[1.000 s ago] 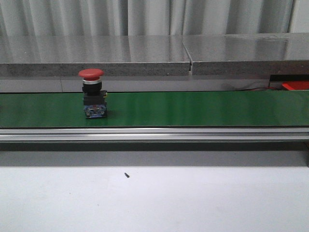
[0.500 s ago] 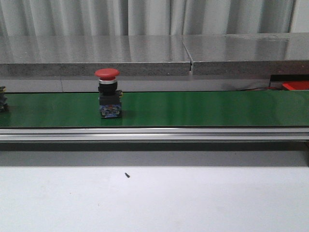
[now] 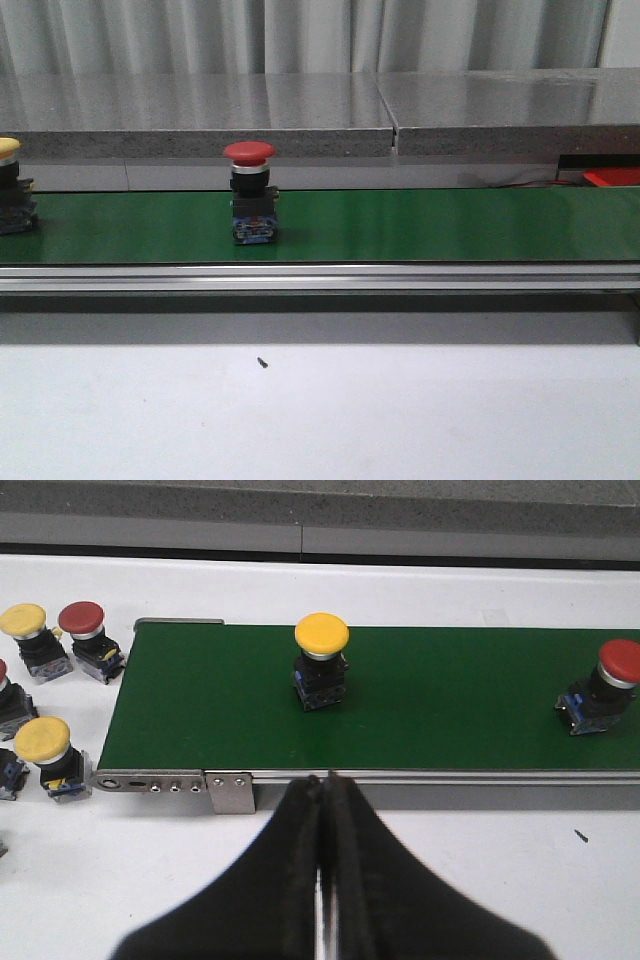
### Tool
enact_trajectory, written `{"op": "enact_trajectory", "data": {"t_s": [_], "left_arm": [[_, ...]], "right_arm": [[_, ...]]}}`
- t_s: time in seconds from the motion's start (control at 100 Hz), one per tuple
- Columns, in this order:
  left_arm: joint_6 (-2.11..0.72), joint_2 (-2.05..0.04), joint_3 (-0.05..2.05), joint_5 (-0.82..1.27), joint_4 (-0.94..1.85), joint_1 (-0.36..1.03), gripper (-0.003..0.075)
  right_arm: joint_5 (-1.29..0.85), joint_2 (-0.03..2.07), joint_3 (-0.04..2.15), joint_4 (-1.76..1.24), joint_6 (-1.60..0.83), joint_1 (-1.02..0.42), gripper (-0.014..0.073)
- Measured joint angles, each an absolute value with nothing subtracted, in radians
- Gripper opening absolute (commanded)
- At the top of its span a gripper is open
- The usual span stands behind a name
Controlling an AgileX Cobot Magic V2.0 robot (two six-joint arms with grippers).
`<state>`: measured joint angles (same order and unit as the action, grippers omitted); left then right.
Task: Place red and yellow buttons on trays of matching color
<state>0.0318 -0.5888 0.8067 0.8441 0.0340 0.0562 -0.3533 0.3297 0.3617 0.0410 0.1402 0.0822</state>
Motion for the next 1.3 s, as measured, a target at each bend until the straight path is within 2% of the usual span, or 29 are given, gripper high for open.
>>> {"op": "enact_trajectory", "data": {"t_s": [0.22,0.44,0.51,0.71,0.8,1.3], "left_arm": [[0.032,-0.589,0.807,0.844,0.034,0.056,-0.0018],[0.032,-0.589,0.807,0.844,0.034,0.056,-0.0019],[0.032,-0.589,0.807,0.844,0.034,0.056,-0.0019],[0.032,-0.589,0.807,0.844,0.034,0.056,-0.0018],[0.032,-0.589,0.807,0.844,0.034,0.056,-0.0018],[0.032,-0.589,0.807,0.844,0.034,0.056,-0.0018]], "right_arm": [[-0.467,0.515,0.512,0.037,0.14,0.074,-0.0067],[-0.576,0.684,0.69,0.035,0.092,-0.027,-0.0038],[-0.621,0.741,0.749,0.035,0.085,-0.063,0.0034],[-0.762,0.914,0.918,0.033,0.072,-0.16,0.0405],[-0.816,0.998,0.993,0.031,0.07,-0.206,0.0475],[-1.117,1.485,1.415,-0.183,-0.117,-0.362,0.0475]]}}
